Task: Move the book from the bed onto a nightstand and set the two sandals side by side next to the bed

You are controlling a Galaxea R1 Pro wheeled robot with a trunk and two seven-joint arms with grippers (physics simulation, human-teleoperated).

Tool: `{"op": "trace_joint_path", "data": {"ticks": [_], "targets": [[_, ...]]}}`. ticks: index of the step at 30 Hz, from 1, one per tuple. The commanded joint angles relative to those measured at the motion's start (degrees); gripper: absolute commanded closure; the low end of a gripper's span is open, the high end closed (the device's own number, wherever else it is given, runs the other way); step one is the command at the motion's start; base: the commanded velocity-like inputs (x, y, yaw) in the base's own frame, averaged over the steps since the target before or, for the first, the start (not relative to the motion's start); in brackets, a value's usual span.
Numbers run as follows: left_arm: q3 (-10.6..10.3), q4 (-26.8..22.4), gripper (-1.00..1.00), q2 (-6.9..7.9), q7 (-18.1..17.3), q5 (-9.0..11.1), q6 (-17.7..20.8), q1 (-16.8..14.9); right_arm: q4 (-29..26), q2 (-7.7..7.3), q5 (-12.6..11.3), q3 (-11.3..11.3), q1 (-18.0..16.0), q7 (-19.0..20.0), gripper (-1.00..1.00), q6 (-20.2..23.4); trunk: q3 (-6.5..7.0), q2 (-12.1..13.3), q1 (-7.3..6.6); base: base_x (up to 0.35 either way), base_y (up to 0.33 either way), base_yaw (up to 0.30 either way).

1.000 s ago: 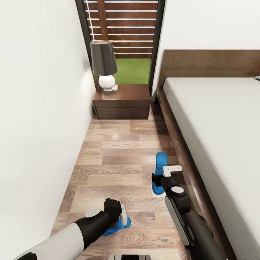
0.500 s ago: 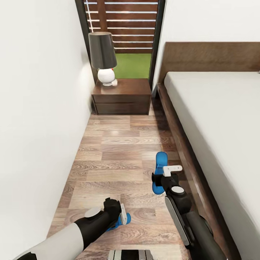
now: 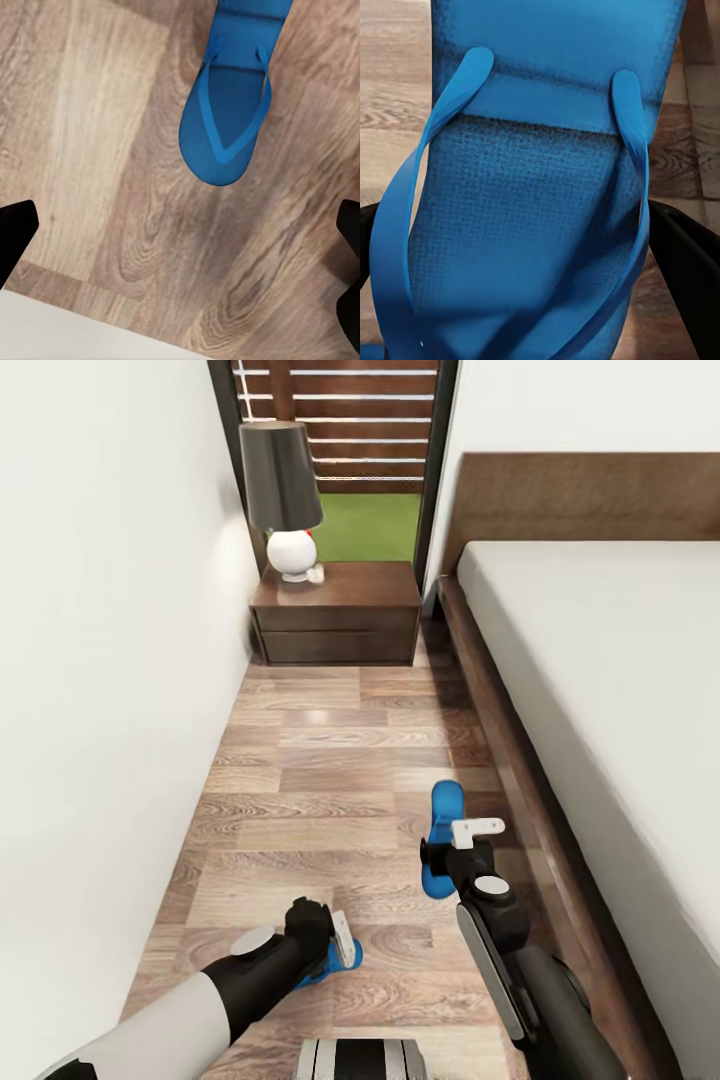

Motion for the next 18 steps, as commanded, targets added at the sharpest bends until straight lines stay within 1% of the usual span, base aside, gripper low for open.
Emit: {"op": "trace_joint_path", "data": {"ticks": [1,18], "targets": [[-0.06,-0.10,-1.00,0.09,-0.53,-0.62,0.13,-0.04,-0.05,-0.01,-0.41,0.08,-0.04,-0.50,1.00,0.21,-0.31,-0.43,0.22,0.000,0.000,0.000],[0.05,-0.50,-1.00,0.34,-0.51,-0.62,0.13,-0.04,-0.05,-0.01,-0.41,0.08,-0.03,-0.44,1.00,0.18,-4.88,-7.25,3.95,0.000,0.000,0.000]]}}
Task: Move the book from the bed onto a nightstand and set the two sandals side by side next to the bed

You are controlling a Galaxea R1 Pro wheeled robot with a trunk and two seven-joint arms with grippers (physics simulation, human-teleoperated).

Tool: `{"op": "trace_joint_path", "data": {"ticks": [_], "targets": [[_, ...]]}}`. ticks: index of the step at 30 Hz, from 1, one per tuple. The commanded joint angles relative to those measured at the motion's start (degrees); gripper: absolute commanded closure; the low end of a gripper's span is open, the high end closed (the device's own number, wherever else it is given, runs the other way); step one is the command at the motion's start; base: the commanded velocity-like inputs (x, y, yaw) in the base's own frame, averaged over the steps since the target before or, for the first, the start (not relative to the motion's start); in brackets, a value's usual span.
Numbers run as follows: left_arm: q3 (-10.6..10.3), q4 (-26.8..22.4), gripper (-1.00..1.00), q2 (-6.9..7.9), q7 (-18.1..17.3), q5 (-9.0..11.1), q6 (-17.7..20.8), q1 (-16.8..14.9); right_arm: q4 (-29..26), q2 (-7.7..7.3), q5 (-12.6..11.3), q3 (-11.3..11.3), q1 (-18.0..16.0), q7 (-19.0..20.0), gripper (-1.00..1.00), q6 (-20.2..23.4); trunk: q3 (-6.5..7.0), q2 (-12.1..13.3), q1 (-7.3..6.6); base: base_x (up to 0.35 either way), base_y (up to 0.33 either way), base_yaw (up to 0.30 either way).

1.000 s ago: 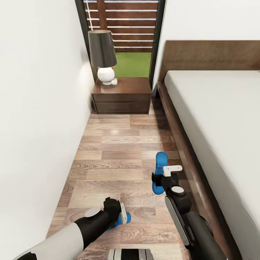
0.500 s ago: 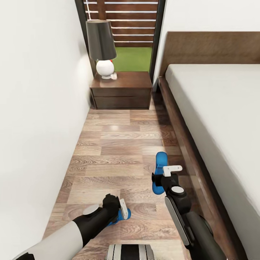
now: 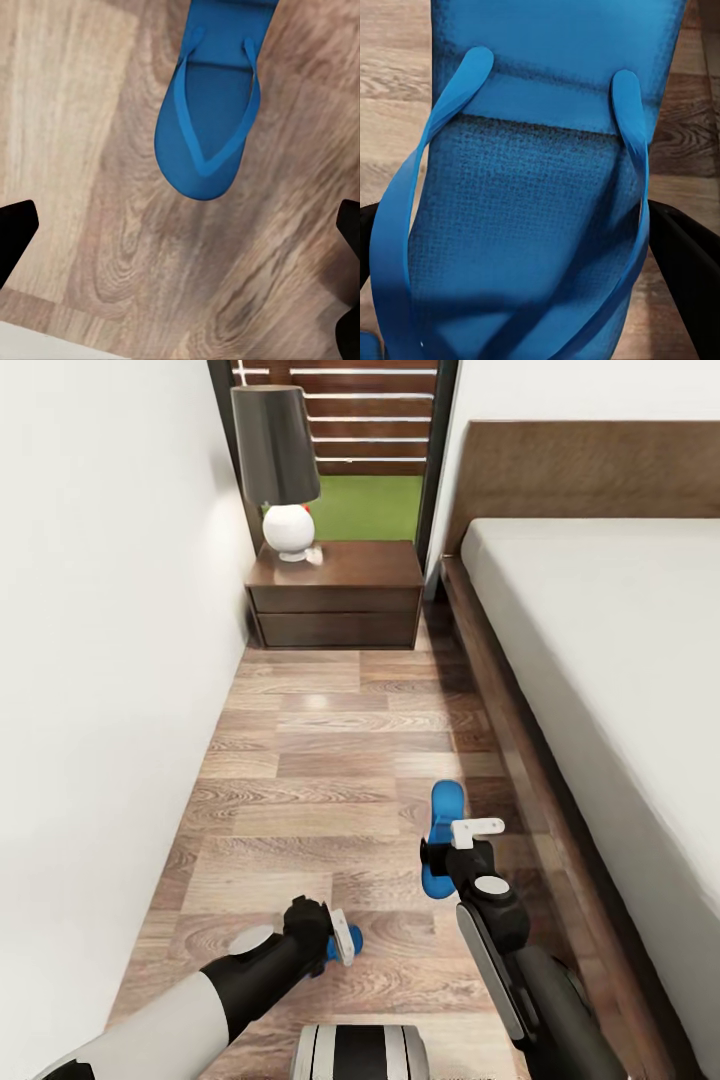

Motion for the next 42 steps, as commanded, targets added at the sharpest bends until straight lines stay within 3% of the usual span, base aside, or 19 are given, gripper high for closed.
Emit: {"op": "trace_joint_path", "data": {"ticks": [1,5,9,14,18,20,22,35,38,41,42], "targets": [[-0.09,-0.06,-1.00,0.02,-0.53,-0.63,0.13,-0.04,-0.05,-0.01,-0.41,0.08,-0.05,-0.51,1.00,0.21,-0.31,-0.43,0.21,0.000,0.000,0.000],[0.37,-0.73,-1.00,0.04,0.99,-0.64,0.13,-0.04,-0.06,-0.01,-0.41,0.08,-0.04,-0.52,1.00,0.22,-1.39,-2.04,1.09,0.000,0.000,0.000],[4.46,-3.07,-1.00,0.08,5.17,-0.61,0.14,-0.04,-0.06,-0.01,-0.41,0.08,-0.06,-0.51,1.00,0.21,-2.55,-2.87,1.58,0.000,0.000,0.000],[6.04,-2.94,-1.00,0.63,5.21,-0.46,0.14,-0.07,-0.04,-0.01,-0.41,0.08,-0.03,-0.48,1.00,0.21,-4.10,-2.93,1.71,0.000,0.000,0.000],[7.63,-2.52,-1.00,1.71,-0.90,-0.55,0.13,-2.36,-0.07,-0.01,-0.41,0.08,-0.05,-0.50,1.00,0.23,-5.34,-2.99,1.82,0.000,0.000,0.000],[7.89,-2.46,-1.00,3.22,-5.73,-0.61,0.13,-4.54,-0.07,-0.01,-0.41,0.08,-0.05,-0.54,1.00,0.23,-5.96,-3.01,1.87,0.000,0.000,0.000],[7.92,-2.45,-1.00,4.03,-7.46,-0.67,0.13,-5.36,-0.06,-0.01,-0.41,0.08,-0.06,-0.50,1.00,0.23,-6.59,-3.04,1.92,0.000,0.000,0.000],[7.89,-4.93,-1.00,4.28,-8.67,-1.16,0.26,-5.93,-0.08,-0.01,-0.41,0.08,-0.03,-0.50,1.00,0.23,-10.40,-3.20,2.23,0.000,0.000,0.000],[7.85,-5.45,-1.00,4.17,-8.62,-3.49,0.43,-5.93,-0.08,-0.01,-0.41,0.08,-0.05,-0.50,1.00,0.23,-10.67,-3.20,2.23,0.000,0.000,0.000],[8.04,-5.76,-1.00,3.94,-8.63,-10.22,0.56,-5.88,-0.04,-0.01,-0.41,0.08,-0.05,-0.48,1.00,0.23,-10.76,-3.20,2.23,0.000,0.000,0.000],[8.06,-5.80,-1.00,3.82,-8.64,-11.16,0.56,-5.86,-0.03,-0.01,-0.41,0.08,-0.03,-0.48,1.00,0.23,-10.77,-3.20,2.23,0.000,0.000,0.000]]}}
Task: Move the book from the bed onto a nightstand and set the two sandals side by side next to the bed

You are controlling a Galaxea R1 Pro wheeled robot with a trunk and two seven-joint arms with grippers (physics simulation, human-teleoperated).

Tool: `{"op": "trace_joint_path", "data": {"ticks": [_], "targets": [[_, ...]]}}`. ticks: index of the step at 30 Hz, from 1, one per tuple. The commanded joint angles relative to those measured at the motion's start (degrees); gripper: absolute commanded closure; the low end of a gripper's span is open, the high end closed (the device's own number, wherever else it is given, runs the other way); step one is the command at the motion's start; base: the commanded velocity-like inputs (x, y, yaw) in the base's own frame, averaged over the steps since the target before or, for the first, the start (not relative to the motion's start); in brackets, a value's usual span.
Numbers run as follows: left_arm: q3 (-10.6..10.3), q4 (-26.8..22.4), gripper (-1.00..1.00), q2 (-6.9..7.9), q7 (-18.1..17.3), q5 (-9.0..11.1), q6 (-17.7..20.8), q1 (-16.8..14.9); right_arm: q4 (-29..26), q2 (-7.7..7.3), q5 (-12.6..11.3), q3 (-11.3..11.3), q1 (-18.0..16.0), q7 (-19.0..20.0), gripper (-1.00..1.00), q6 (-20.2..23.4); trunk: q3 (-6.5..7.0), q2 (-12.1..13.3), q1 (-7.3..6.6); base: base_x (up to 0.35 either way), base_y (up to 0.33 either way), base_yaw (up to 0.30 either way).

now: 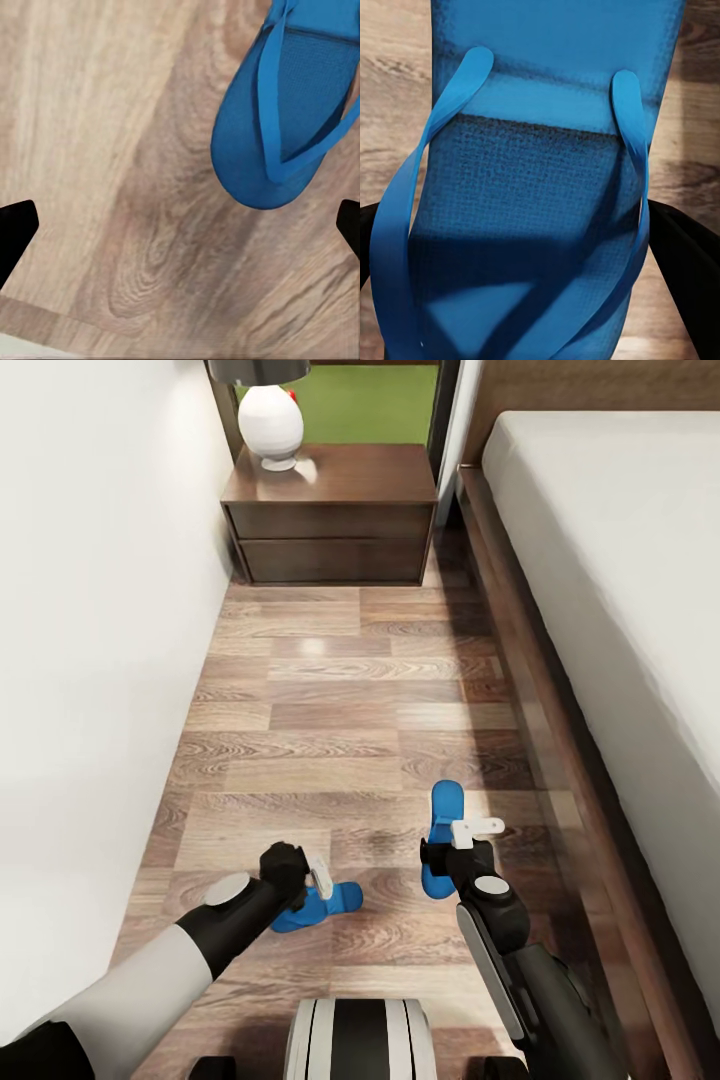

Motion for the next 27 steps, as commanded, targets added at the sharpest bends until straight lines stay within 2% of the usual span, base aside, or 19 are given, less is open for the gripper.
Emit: {"op": "trace_joint_path", "data": {"ticks": [1,4,9,14,21,27], "targets": [[-0.17,-0.10,-1.00,-0.01,-0.57,-0.96,0.13,-0.04,-0.05,-0.01,-0.46,0.08,-0.04,-0.50,1.00,0.20,-0.04,-0.02,-0.01,0.000,0.000,0.000],[-0.21,-0.14,-1.00,-0.20,-0.58,-2.01,0.12,-0.03,-0.05,-0.01,-0.46,0.08,-0.05,-0.50,1.00,0.20,-0.50,-0.04,0.04,0.000,0.000,0.000],[-0.28,-0.15,-1.00,-0.91,-0.53,-2.29,0.12,-0.03,-0.09,0.00,-0.46,0.08,-0.06,-0.50,1.00,0.17,-1.61,-0.11,0.17,0.000,0.000,0.000],[-0.30,-0.15,-1.00,-1.00,-0.51,-2.30,0.12,-0.03,-0.14,-0.01,-0.46,0.01,-0.05,-0.45,1.00,-0.69,-2.71,-0.18,0.30,0.000,0.000,0.000],[-0.25,-0.15,-1.00,-0.92,-0.49,-2.30,0.04,-0.03,-0.14,0.07,-0.72,-0.41,-0.06,-0.22,1.00,-0.30,-2.71,-0.18,0.30,0.000,0.000,0.000],[-0.60,-0.23,-1.00,-1.38,-0.41,-2.51,0.03,-0.03,-0.14,0.08,-0.81,-0.06,-0.06,-0.15,1.00,-4.64,-3.82,-0.24,0.43,0.000,0.000,0.000]]}}
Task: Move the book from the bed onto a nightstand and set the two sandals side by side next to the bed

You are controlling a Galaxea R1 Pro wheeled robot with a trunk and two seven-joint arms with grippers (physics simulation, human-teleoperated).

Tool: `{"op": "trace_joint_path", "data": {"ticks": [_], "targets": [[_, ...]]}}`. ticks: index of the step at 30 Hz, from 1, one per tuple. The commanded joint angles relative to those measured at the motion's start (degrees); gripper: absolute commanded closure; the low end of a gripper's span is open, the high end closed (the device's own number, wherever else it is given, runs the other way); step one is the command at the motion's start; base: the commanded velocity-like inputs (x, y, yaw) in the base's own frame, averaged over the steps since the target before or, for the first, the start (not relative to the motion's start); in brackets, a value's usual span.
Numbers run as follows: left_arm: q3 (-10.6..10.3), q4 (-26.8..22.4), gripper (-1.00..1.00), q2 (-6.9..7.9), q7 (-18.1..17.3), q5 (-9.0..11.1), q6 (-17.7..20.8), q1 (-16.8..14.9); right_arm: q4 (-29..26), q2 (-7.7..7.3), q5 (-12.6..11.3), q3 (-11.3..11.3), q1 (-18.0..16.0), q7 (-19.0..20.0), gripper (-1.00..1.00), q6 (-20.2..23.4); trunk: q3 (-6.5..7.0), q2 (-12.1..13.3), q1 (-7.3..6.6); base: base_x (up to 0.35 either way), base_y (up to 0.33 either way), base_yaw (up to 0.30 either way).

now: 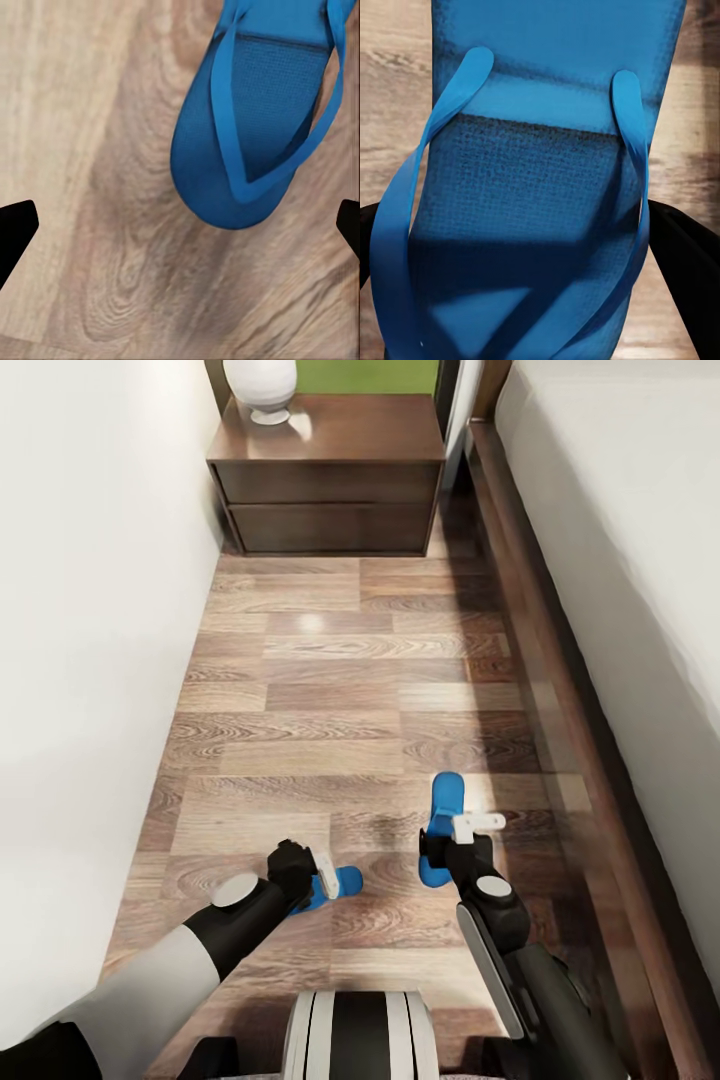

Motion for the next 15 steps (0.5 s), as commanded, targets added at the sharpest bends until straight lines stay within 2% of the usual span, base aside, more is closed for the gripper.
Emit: {"op": "trace_joint_path", "data": {"ticks": [1,10,13,15], "targets": [[-0.14,-0.10,-1.00,-0.19,-0.51,-0.68,0.11,-0.04,-0.06,-0.01,-0.48,0.10,-0.03,-0.55,1.00,-0.10,-0.26,-0.03,0.02,0.000,0.000,0.000],[-0.45,-0.22,-1.00,-2.29,-0.22,-1.05,0.16,-0.04,-0.06,-0.01,-0.48,0.05,-0.01,-0.60,1.00,-1.13,-2.25,-0.15,0.25,0.000,0.000,0.000],[-0.46,-0.24,-1.00,-2.58,-0.21,-3.30,0.19,-0.04,-0.06,-0.01,-0.48,-0.04,-0.03,-0.60,1.00,-1.15,-2.92,-0.19,0.32,0.000,0.000,0.000],[-0.33,-0.20,-1.00,-2.64,-0.22,-5.80,0.25,-0.04,-0.06,-0.01,-0.48,-0.09,-0.03,-0.60,1.00,-1.14,-3.36,-0.22,0.38,0.000,0.000,0.000]]}}
